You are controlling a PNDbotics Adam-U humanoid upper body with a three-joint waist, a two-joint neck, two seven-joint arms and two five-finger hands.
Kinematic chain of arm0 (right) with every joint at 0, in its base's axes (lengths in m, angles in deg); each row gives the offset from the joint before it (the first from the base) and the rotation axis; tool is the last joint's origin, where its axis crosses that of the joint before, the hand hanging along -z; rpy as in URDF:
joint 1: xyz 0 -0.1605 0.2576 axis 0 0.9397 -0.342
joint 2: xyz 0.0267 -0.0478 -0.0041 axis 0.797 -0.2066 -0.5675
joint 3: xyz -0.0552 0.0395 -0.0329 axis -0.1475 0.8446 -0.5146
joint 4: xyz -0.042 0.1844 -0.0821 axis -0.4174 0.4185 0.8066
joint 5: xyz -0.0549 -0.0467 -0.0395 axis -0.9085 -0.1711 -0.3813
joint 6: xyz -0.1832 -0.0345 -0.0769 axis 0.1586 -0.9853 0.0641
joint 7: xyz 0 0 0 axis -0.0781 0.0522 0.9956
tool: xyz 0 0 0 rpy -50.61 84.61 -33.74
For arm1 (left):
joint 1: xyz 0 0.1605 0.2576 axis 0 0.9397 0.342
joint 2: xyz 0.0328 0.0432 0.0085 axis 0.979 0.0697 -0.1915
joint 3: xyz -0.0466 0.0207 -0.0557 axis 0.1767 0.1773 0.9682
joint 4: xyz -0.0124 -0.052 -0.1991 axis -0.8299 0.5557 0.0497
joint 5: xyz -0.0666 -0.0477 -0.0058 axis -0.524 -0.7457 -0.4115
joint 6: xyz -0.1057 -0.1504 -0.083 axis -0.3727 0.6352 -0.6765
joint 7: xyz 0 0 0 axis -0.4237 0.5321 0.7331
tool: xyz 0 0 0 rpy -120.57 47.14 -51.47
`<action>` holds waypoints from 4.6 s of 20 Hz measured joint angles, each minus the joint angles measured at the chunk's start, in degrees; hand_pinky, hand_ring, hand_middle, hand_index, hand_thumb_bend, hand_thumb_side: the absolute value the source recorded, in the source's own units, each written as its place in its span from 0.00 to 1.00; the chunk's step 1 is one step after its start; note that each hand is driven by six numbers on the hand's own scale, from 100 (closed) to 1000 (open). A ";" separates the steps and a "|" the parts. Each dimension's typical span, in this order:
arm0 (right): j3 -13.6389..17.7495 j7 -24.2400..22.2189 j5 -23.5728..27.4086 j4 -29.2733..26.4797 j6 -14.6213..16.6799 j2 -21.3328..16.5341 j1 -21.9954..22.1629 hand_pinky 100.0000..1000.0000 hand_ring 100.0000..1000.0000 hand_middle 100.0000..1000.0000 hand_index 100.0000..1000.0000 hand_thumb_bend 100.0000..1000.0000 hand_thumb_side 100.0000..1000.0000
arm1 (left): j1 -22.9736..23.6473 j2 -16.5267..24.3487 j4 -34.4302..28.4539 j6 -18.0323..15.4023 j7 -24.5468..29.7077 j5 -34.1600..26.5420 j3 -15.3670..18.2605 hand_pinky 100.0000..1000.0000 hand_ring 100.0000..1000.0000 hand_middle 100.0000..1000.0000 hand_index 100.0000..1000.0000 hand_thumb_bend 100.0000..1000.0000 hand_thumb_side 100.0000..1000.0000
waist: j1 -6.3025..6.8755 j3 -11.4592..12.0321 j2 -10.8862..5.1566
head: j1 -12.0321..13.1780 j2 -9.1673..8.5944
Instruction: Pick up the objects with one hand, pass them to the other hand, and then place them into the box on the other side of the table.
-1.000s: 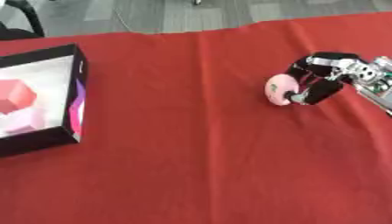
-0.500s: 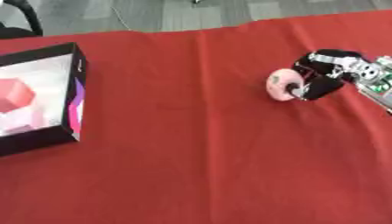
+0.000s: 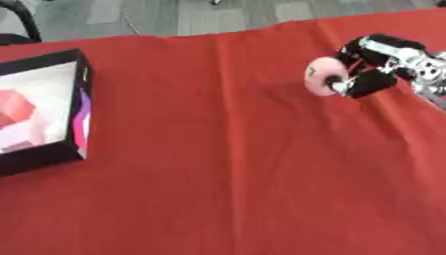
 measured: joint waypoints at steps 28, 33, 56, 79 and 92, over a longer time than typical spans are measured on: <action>-8.10 22.30 -8.07 -5.46 -0.26 15.72 -6.15 0.59 0.66 0.41 0.53 0.00 0.00 | -6.36 5.94 0.27 -1.19 8.39 1.92 -3.22 0.79 0.74 0.61 0.75 0.00 0.49 | 0.21 -3.92 -4.90 | 5.05 1.81; -10.38 23.57 -7.53 -5.46 -0.77 17.71 -7.20 0.58 0.66 0.41 0.53 0.00 0.00 | -9.29 5.97 0.30 -1.94 13.55 4.08 -5.89 0.78 0.74 0.62 0.75 0.00 0.46 | 0.21 -3.78 -5.49 | 5.24 1.95; -16.98 22.78 -0.54 -5.46 1.59 21.28 -10.60 0.58 0.66 0.41 0.53 0.00 0.00 | -19.90 0.77 0.61 -6.65 34.10 10.87 -19.55 0.79 0.77 0.73 0.85 0.10 0.41 | 1.02 -2.60 -6.38 | 4.15 1.98; -19.53 21.86 -2.64 -5.46 4.08 24.03 -11.64 0.58 0.65 0.41 0.54 0.00 0.00 | -22.92 -8.79 2.57 -1.62 32.36 17.46 -25.78 0.80 0.78 0.73 0.86 0.15 0.39 | 1.46 -1.76 -6.38 | 3.99 1.99; -20.66 20.01 -4.09 -5.46 4.84 24.75 -12.18 0.59 0.66 0.41 0.54 0.00 0.00 | -23.62 -10.76 0.67 -0.60 31.76 15.67 -26.79 0.80 0.78 0.73 0.86 0.24 0.45 | 1.68 -1.48 -6.36 | 3.88 1.99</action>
